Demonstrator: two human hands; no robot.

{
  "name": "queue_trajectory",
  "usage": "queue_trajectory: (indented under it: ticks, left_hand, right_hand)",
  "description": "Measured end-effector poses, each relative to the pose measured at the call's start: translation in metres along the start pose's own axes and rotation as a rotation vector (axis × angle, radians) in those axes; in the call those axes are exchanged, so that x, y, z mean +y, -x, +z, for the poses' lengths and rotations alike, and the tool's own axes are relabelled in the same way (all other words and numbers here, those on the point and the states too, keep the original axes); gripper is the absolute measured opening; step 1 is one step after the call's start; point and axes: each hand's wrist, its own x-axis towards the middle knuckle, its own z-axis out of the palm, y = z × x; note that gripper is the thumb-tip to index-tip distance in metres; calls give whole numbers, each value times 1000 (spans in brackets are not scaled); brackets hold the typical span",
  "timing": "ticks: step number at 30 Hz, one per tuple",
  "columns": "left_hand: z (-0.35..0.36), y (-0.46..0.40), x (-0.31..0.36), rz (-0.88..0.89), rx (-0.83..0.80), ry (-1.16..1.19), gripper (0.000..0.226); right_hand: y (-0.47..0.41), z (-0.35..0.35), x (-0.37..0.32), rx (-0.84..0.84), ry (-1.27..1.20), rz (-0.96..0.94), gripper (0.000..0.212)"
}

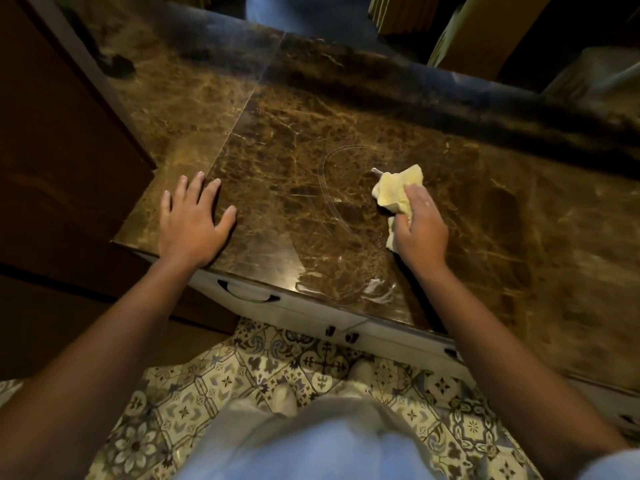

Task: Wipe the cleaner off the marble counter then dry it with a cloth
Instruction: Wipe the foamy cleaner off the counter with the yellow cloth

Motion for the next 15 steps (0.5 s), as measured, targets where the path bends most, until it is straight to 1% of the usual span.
queue_trajectory:
  ticks: [3,5,6,8,11,13,15]
  left_hand:
    - [-1,1,1,-2,3,1,72]
    - [-2,1,1,-6,0,-2,72]
    - [-1,0,2,-9,-5,-2,72]
    - [0,1,1,-10,-11,3,71]
    - [0,0,0,-12,-4,14,70]
    - [1,0,1,-9,-2,15,70]
    - [3,0,0,0,4,18,69]
  right_hand:
    - [13,24,-35,-106,-32,-175,52]
    - [20,28,-57,-179,-66,-243,49]
    - [20,27,-66,-191,-88,-247,48]
    - [27,21,-82,-147,-130,-256,49]
    - [66,23,-111,-107,-224,-352,56]
    - [101,36,-124,-148,-229,-401,57]
    - [127,51,-126,-191,-204,-411,51]
